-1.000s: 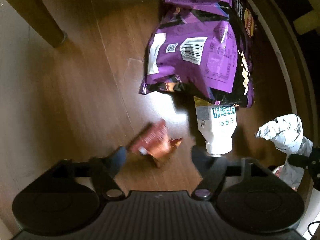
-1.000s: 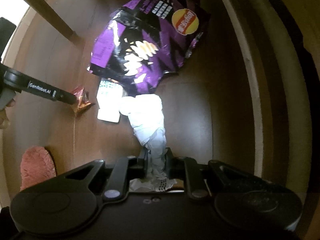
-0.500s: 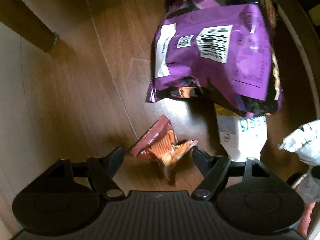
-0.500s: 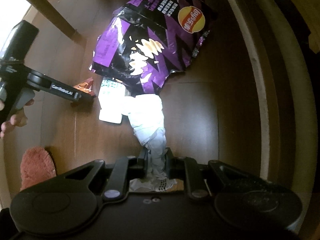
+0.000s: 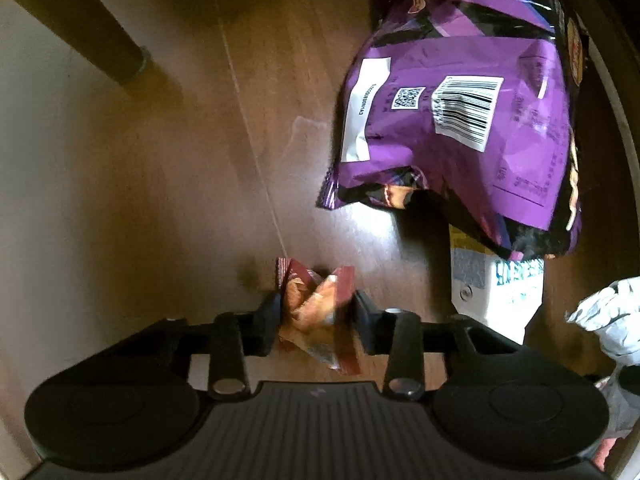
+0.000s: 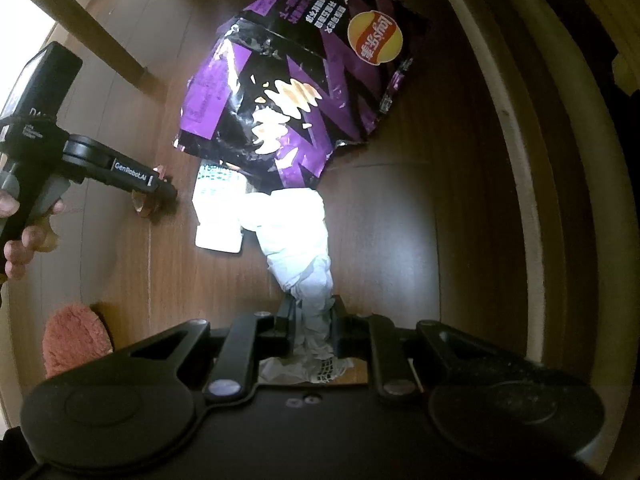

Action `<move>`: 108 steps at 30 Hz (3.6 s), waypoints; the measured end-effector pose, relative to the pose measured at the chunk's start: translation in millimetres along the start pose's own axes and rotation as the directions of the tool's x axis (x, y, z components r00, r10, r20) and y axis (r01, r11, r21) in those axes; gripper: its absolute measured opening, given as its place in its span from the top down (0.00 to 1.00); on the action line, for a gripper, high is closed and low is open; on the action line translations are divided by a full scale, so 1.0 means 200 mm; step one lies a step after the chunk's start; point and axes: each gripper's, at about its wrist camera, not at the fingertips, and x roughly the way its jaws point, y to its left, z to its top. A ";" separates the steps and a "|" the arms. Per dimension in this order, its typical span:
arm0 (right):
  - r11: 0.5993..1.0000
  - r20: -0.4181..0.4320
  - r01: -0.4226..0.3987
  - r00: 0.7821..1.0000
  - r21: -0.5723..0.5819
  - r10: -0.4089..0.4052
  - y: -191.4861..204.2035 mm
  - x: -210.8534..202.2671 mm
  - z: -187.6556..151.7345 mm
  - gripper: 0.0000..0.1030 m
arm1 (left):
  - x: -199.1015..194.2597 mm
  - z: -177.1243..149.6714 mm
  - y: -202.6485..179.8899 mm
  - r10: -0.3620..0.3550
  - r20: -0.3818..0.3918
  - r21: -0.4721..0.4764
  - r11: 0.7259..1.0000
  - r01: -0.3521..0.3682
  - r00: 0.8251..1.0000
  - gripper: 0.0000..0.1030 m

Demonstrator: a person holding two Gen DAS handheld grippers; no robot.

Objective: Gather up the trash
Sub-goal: 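Lift the orange wrapper and grey paper up over the wastebasket, then open both tools to drop the orange wrapper and grey paper into the wastebasket, then lower both tools down to the purple chip bag and white bottle under the chair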

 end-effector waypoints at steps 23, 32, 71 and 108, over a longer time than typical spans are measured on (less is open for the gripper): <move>0.997 0.213 -0.069 0.974 -0.020 0.072 0.37 -1.86 0.44 0.85 | -2.28 0.01 -0.10 -0.140 0.245 -0.062 0.985 0.160 0.959 0.64; 0.975 0.311 -0.145 0.930 -0.171 0.193 0.51 -2.70 0.72 0.85 | -3.14 0.07 -0.22 -0.124 0.367 -0.071 0.984 0.161 0.922 0.64; 0.973 0.273 0.160 0.956 -0.169 -0.109 1.04 -2.81 2.21 0.85 | -3.53 1.39 -0.09 -0.050 0.337 0.261 0.964 -0.042 0.940 0.64; 0.983 0.351 0.096 0.936 -0.154 -0.036 0.91 -3.06 1.96 0.46 | -3.66 1.22 -0.01 -0.130 0.337 0.273 0.961 0.036 0.932 0.39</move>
